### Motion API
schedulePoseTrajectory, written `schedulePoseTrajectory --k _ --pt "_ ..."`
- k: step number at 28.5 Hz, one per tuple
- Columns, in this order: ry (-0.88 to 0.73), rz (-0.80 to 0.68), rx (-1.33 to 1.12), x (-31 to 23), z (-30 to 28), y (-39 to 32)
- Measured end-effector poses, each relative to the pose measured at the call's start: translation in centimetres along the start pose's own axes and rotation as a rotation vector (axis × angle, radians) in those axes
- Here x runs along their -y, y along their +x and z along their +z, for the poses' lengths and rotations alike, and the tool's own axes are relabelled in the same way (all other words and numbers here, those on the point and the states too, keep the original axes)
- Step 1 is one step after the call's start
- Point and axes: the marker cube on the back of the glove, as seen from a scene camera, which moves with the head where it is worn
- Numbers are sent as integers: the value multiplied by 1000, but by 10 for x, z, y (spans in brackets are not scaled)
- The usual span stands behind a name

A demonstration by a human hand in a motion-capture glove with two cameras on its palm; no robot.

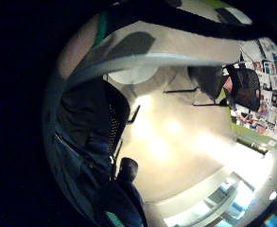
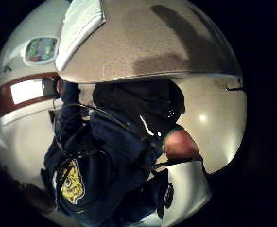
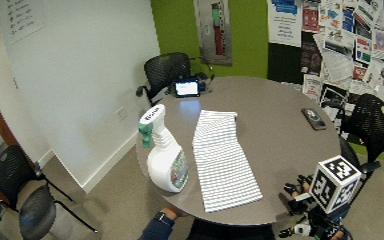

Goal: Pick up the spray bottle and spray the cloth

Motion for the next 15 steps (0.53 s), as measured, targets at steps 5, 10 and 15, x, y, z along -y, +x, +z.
schedulePoseTrajectory --k 5,10,15 --pt "23 45 88 -1 3 10" --pt "62 88 100 16 -14 9" --pt "83 68 65 21 -21 1"
